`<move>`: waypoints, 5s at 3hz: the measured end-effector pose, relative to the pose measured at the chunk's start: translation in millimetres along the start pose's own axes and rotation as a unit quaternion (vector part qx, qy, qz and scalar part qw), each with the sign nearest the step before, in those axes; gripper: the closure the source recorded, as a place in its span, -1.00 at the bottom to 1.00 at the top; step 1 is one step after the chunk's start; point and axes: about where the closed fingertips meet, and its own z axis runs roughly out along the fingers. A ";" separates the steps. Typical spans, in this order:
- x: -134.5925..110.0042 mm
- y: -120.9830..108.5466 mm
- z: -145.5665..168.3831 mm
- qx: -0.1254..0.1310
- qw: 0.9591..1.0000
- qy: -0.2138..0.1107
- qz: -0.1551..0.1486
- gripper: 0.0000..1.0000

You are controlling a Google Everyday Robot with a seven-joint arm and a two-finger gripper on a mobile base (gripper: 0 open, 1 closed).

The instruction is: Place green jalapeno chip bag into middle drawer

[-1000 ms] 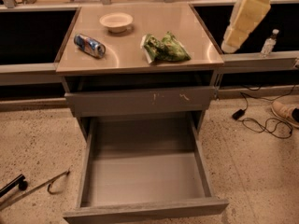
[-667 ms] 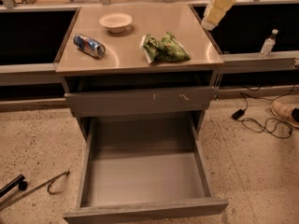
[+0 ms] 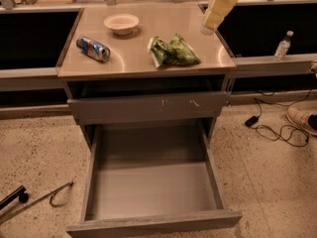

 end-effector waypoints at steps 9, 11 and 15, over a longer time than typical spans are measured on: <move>-10.0 -1.3 224.3 -0.088 0.992 -0.057 0.068 -1.00; 31.9 -21.9 250.6 -0.070 0.993 -0.028 0.091 -1.00; 40.5 -3.3 284.6 -0.112 0.988 -0.033 0.098 -0.15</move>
Offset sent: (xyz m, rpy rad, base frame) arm 0.0732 0.0616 -0.0699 0.1292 -0.0314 0.0350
